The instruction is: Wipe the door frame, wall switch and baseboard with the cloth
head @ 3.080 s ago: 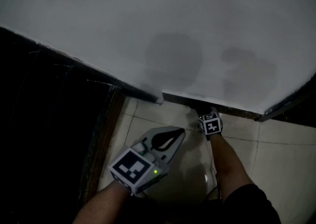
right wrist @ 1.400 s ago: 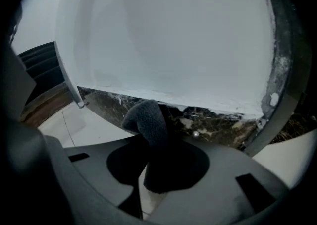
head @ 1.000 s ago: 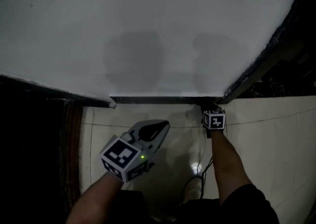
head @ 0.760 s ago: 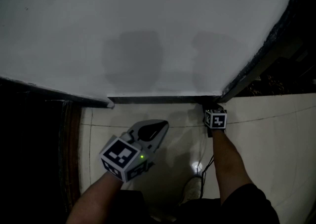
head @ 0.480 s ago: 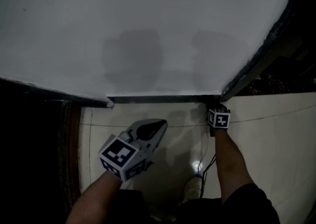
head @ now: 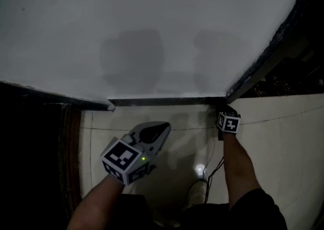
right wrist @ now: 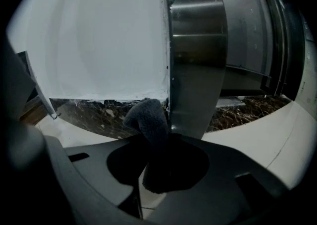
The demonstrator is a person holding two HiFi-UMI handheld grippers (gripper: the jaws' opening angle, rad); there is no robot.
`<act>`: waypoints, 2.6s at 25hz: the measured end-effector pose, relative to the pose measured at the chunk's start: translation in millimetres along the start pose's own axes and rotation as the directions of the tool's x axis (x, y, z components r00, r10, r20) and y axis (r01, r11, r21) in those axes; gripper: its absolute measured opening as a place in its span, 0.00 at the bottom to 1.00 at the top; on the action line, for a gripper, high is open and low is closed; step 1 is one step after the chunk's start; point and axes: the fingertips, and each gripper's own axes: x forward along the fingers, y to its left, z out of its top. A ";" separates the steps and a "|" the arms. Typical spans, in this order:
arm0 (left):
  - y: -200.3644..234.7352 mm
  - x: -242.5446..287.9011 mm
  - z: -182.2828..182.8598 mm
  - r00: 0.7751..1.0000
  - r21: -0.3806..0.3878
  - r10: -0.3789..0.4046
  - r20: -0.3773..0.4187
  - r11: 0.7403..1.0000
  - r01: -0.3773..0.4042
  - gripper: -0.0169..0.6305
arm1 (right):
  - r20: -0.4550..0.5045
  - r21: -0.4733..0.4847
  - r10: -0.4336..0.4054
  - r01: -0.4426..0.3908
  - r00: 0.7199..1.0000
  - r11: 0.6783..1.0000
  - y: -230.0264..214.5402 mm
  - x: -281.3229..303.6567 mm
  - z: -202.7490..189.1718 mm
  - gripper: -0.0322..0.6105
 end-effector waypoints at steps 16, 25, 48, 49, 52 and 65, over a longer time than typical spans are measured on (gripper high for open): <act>32.9 -100.2 61.0 0.961 -0.003 0.201 0.190 0.979 -0.205 0.01 | 0.243 -0.104 0.233 -0.213 0.942 0.971 54.2 -198.2 101.5 0.19; 12.0 -228.2 317.7 0.880 -0.053 0.363 0.307 0.929 -0.365 0.01 | 0.431 -0.024 0.258 -0.275 0.864 0.961 97.8 -479.1 286.7 0.19; -115.1 -416.2 606.4 0.790 -0.049 0.423 0.444 0.891 -0.450 0.01 | 0.776 -0.048 0.302 -0.425 0.553 0.904 169.1 -822.4 570.2 0.18; -114.3 -419.4 602.8 0.793 -0.055 0.420 0.442 0.895 -0.443 0.01 | 0.778 -0.034 0.293 -0.430 0.555 0.902 171.9 -822.5 566.3 0.18; -107.6 -427.7 589.8 0.799 -0.084 0.411 0.440 0.904 -0.419 0.01 | 0.770 -0.012 0.284 -0.431 0.572 0.902 181.2 -822.2 554.0 0.18; -69.1 -439.2 577.9 0.792 -0.117 0.413 0.450 0.906 -0.406 0.01 | 0.756 -0.037 0.261 -0.359 0.601 0.933 207.9 -818.6 550.4 0.18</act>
